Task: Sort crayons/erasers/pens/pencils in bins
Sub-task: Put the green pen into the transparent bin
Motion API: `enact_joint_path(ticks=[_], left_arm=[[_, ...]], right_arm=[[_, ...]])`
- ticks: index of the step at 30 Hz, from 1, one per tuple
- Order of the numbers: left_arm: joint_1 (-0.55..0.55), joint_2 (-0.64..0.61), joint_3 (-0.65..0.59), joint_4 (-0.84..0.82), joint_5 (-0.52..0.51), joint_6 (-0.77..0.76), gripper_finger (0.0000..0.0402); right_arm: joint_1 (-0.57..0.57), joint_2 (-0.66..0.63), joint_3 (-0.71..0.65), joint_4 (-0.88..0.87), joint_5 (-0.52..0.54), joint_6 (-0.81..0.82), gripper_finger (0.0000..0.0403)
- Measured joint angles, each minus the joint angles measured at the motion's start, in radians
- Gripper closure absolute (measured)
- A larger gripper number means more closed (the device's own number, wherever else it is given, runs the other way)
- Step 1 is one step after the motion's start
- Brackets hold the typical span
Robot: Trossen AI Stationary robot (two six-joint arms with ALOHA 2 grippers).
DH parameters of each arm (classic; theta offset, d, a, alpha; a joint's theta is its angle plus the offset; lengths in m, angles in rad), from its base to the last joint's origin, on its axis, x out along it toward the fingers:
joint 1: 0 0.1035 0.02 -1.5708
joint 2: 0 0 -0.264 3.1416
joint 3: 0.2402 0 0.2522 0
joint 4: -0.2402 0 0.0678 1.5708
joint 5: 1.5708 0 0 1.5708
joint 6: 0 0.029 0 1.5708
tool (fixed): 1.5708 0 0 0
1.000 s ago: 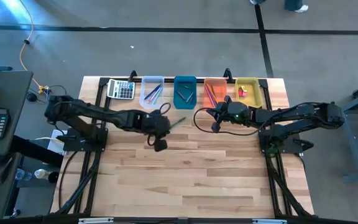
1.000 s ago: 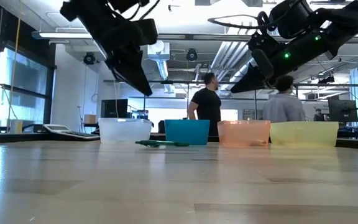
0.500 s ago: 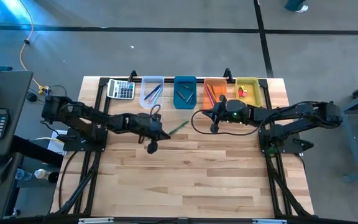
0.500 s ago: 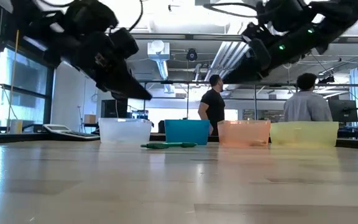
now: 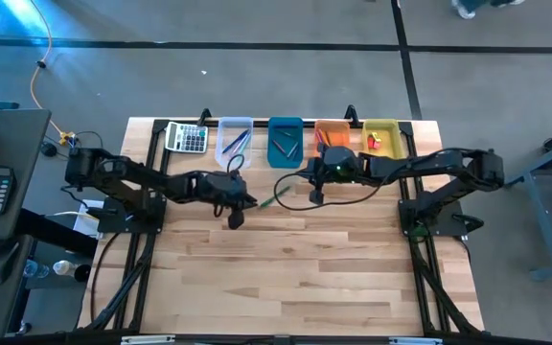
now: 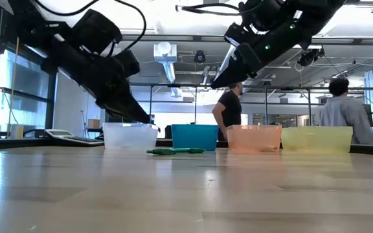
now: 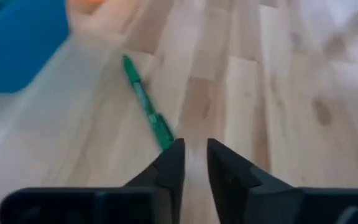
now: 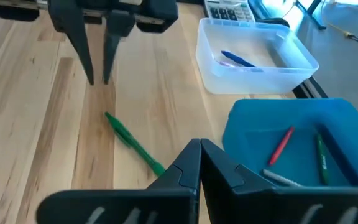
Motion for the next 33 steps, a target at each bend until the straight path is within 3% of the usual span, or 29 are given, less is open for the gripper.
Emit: enact_joint_path(ticks=[5,13,23,33], left_arm=[[-0.047,0.025,0.051,-0.041,-0.124,-0.054,0.0293],[-0.058,0.179,0.157,-0.041,-0.163,-0.063,0.0241],[-0.043,0.353,0.269,-0.134,-0.201,-0.048,0.0260],[-0.032,0.368,0.289,-0.217,-0.198,0.029,0.0316]], right_arm=[[-0.003,0.000,-0.017,0.026,0.000,-0.004,0.0403],[-0.027,0.000,-0.018,0.027,0.000,-0.056,0.0403],[-0.060,0.000,-0.018,0.014,0.001,-0.094,0.0403],[-0.059,0.000,-0.019,0.010,0.000,-0.104,0.0403]])
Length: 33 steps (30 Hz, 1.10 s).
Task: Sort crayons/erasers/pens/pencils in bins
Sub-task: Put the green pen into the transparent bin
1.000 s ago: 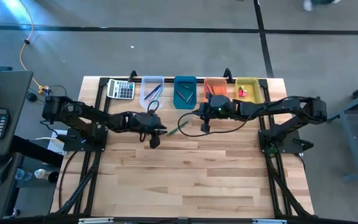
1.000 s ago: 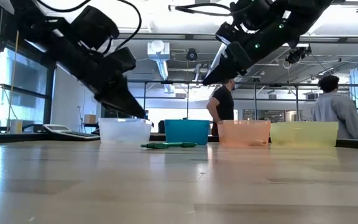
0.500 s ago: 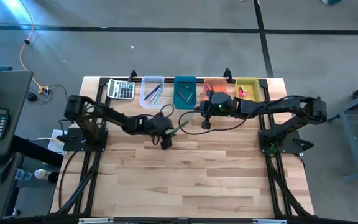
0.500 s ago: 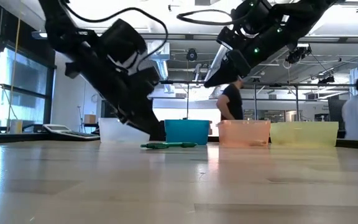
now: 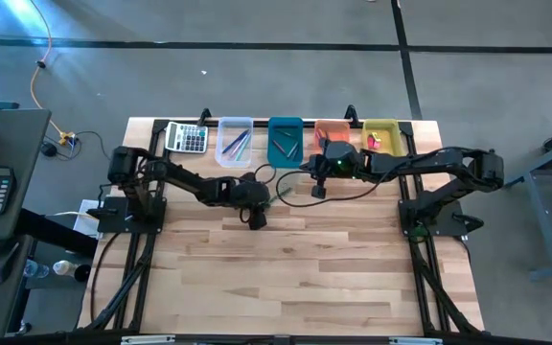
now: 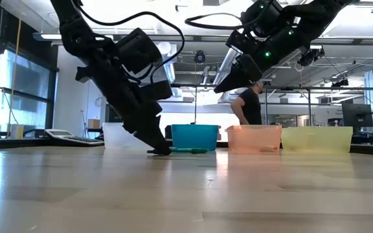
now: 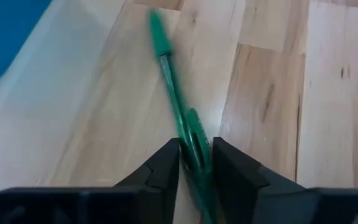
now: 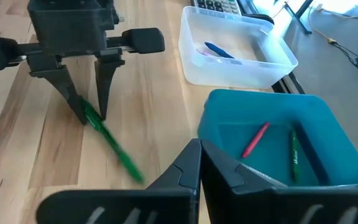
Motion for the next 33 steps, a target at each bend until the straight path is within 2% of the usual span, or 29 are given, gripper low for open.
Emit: enact_joint_path(ticks=[9,12,23,33], left_arm=[[0.021,-0.043,-0.006,-0.068,0.005,0.039,0.0375],[0.023,-0.078,-0.008,-0.114,-0.024,0.042,0.0377],[0.065,-0.230,-0.011,-0.278,-0.035,0.031,0.0379],[0.073,-0.491,-0.010,-0.522,-0.044,-0.075,0.0380]], right_arm=[[0.000,0.000,0.000,0.000,0.000,0.003,0.0403],[0.000,0.000,0.000,0.003,0.000,0.003,0.0403],[0.000,0.000,0.000,0.003,0.000,0.003,0.0403],[0.000,0.000,0.000,-0.005,0.000,0.003,0.0403]])
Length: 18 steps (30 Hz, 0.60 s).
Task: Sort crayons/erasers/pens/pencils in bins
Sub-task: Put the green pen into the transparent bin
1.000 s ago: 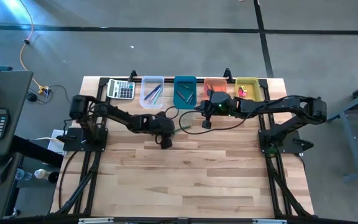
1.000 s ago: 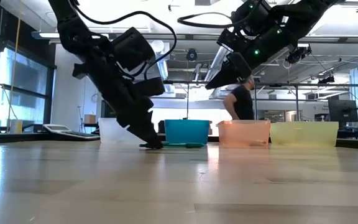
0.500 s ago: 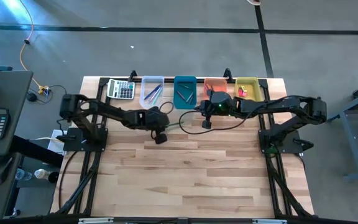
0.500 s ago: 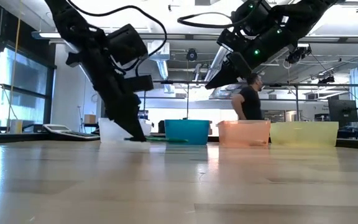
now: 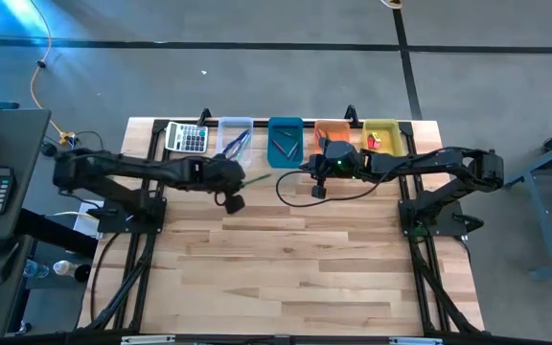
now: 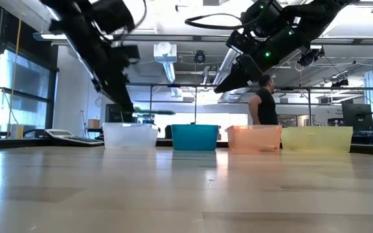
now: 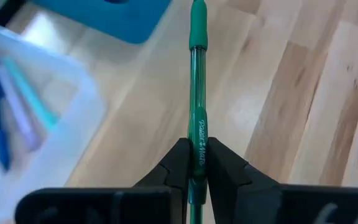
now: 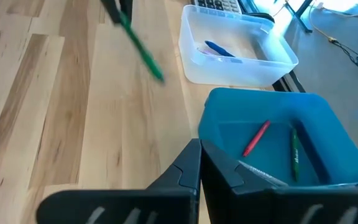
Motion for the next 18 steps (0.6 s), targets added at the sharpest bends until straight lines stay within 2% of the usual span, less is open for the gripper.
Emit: enact_joint_path(ticks=[5,10,14,18], left_arm=[[0.035,-0.118,0.000,-0.081,-0.097,-0.092,0.0380],[0.143,-0.168,-0.002,-0.101,-0.193,-0.140,0.0380],[0.273,-0.138,-0.002,-0.083,-0.171,-0.133,0.0380],[0.377,-0.058,-0.003,0.017,-0.079,-0.096,0.0380]], right_arm=[[0.000,0.000,0.000,-0.001,0.000,0.000,0.0403],[0.000,0.000,0.000,-0.001,0.000,0.000,0.0403],[0.000,0.000,0.000,-0.001,0.000,0.000,0.0403],[0.000,0.000,0.000,-0.004,0.000,0.000,0.0403]])
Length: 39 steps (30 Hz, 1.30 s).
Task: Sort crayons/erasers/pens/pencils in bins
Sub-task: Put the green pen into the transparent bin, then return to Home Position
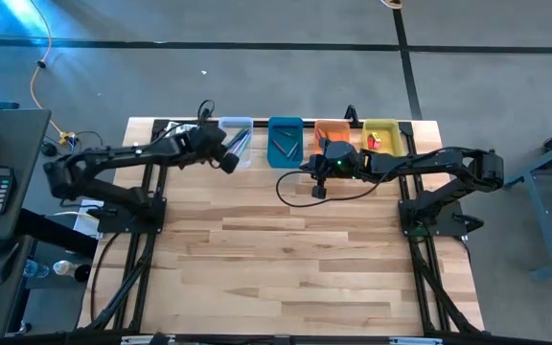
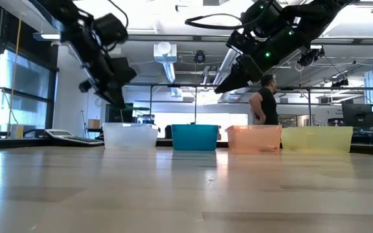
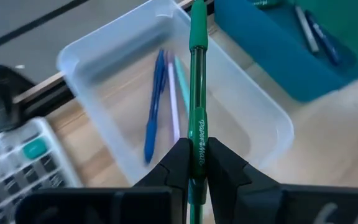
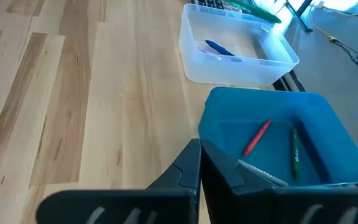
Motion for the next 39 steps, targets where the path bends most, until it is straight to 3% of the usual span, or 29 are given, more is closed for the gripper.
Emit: enact_joint_path(ticks=[5,16,22,30,39], left_arm=[[0.090,0.114,0.000,0.156,0.111,0.030,0.0380],[0.180,0.269,0.000,0.269,0.152,0.055,0.0378],[0.179,0.272,0.000,0.289,0.152,0.062,0.0366],[0.178,0.269,0.000,0.287,0.151,0.087,0.0316],[0.175,0.162,0.000,0.270,0.151,0.140,0.0287]], right_arm=[[0.000,0.000,0.000,-0.010,0.000,0.000,0.0403],[0.000,0.000,0.000,-0.012,0.000,0.000,0.0403],[0.000,0.000,0.000,-0.012,0.000,0.000,0.0403],[0.000,0.000,0.000,-0.012,0.000,0.000,0.0403],[0.000,0.000,0.000,-0.013,0.001,0.010,0.0403]])
